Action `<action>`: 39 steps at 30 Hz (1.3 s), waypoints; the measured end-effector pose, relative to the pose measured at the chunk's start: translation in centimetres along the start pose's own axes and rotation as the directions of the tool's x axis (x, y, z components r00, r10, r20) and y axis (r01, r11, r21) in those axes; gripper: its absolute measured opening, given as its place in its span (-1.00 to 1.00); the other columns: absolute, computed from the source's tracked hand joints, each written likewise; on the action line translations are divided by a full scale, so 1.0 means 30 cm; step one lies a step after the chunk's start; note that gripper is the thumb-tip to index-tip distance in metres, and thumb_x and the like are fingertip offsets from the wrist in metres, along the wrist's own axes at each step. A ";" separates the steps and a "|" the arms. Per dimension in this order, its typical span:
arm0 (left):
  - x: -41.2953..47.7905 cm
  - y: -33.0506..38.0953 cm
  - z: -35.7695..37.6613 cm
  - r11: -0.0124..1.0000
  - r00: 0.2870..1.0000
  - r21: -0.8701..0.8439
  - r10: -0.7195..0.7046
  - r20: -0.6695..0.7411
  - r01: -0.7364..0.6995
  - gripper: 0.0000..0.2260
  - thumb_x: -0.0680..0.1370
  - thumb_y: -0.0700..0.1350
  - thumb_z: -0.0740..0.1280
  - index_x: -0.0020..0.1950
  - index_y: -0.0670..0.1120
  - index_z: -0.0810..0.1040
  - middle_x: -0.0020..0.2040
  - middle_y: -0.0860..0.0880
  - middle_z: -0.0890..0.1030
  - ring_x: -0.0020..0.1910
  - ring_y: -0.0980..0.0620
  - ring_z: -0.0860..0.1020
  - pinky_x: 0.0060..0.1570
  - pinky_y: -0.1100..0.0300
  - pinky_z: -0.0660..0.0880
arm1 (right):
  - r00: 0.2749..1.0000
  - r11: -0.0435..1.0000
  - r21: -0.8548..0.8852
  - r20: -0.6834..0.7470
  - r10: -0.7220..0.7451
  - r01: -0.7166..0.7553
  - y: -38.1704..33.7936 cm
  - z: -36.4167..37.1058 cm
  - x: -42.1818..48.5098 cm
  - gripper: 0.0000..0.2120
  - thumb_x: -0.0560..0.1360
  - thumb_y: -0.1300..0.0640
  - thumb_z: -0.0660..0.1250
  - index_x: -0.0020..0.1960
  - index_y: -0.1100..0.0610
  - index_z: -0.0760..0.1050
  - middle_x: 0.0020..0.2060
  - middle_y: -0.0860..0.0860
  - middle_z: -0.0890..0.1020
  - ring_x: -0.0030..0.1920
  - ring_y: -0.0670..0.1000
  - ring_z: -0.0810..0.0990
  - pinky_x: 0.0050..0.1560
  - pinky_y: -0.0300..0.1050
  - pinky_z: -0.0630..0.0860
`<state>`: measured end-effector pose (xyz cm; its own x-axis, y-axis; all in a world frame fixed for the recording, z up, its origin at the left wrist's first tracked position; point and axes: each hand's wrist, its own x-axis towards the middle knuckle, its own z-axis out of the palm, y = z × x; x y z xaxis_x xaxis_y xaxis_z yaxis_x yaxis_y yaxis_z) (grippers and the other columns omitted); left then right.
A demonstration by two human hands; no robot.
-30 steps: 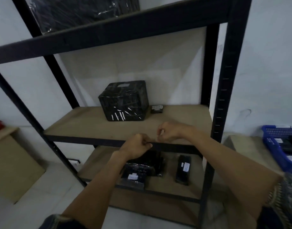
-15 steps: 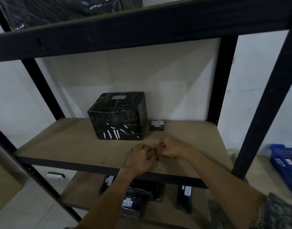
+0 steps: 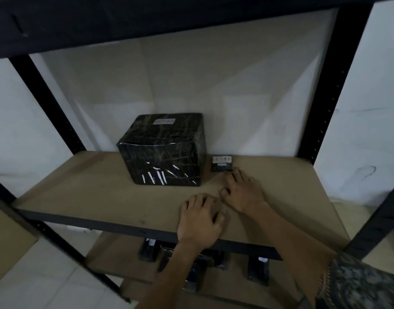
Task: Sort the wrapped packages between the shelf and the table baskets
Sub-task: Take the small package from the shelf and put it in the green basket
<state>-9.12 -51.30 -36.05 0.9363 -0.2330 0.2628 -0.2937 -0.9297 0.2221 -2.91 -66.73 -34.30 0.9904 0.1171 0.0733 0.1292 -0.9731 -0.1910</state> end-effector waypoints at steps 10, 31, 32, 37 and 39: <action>0.005 -0.010 0.013 1.000 1.000 0.022 -0.013 0.008 0.013 -0.49 0.47 0.25 0.00 0.27 0.06 0.47 0.27 0.03 0.46 0.24 -0.02 0.39 0.24 0.03 0.28 | 1.000 1.000 0.001 -0.006 -0.026 0.026 -0.010 0.034 0.096 -0.39 0.58 -0.16 0.02 0.54 0.08 0.05 0.55 0.06 0.04 0.54 0.08 -0.03 0.45 0.14 0.02; -0.012 0.007 -0.008 0.998 0.995 -0.047 -0.051 -0.086 0.047 -0.43 0.39 0.20 -0.02 0.19 -0.04 0.54 0.20 -0.01 0.57 0.19 -0.03 0.45 0.18 0.05 0.30 | 0.946 0.992 0.123 -0.315 0.074 -0.037 0.004 0.031 -0.180 -0.75 0.42 0.05 0.37 -0.02 0.21 0.53 -0.04 0.20 0.56 -0.04 0.23 0.54 -0.02 0.02 0.46; -0.013 0.007 -0.010 0.998 0.995 -0.046 -0.050 -0.087 0.046 -0.44 0.40 0.19 0.00 0.19 -0.04 0.54 0.19 -0.02 0.57 0.19 -0.04 0.45 0.18 0.04 0.31 | 0.948 0.989 0.132 -0.303 0.100 -0.062 0.001 0.028 -0.197 -0.72 0.43 0.03 0.35 0.02 0.20 0.51 0.00 0.19 0.55 0.01 0.22 0.52 0.04 0.02 0.43; -0.022 0.006 -0.013 0.998 0.996 -0.047 -0.052 -0.068 0.049 -0.47 0.41 0.17 0.02 0.20 -0.05 0.53 0.20 -0.03 0.56 0.20 -0.05 0.44 0.19 0.03 0.31 | 0.945 0.984 0.154 -0.300 0.130 -0.087 -0.015 0.016 -0.272 -0.75 0.46 0.00 0.28 0.04 0.14 0.45 0.05 0.10 0.57 0.10 0.18 0.50 0.10 -0.01 0.34; -0.027 0.006 -0.017 0.998 0.997 -0.048 -0.047 -0.066 0.043 -0.42 0.40 0.20 -0.04 0.20 -0.04 0.53 0.20 -0.02 0.57 0.20 -0.05 0.44 0.19 0.03 0.31 | 0.947 0.987 0.145 -0.302 0.107 -0.065 -0.018 0.011 -0.300 -0.77 0.47 -0.01 0.27 0.03 0.12 0.45 0.06 0.05 0.56 0.11 0.15 0.49 0.08 -0.03 0.33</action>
<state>-10.03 -51.13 -35.74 0.9342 -0.1700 0.3137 -0.2617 -0.9242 0.2783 -11.88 -67.20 -35.16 0.9374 -0.0526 0.3443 0.0705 -0.9394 -0.3356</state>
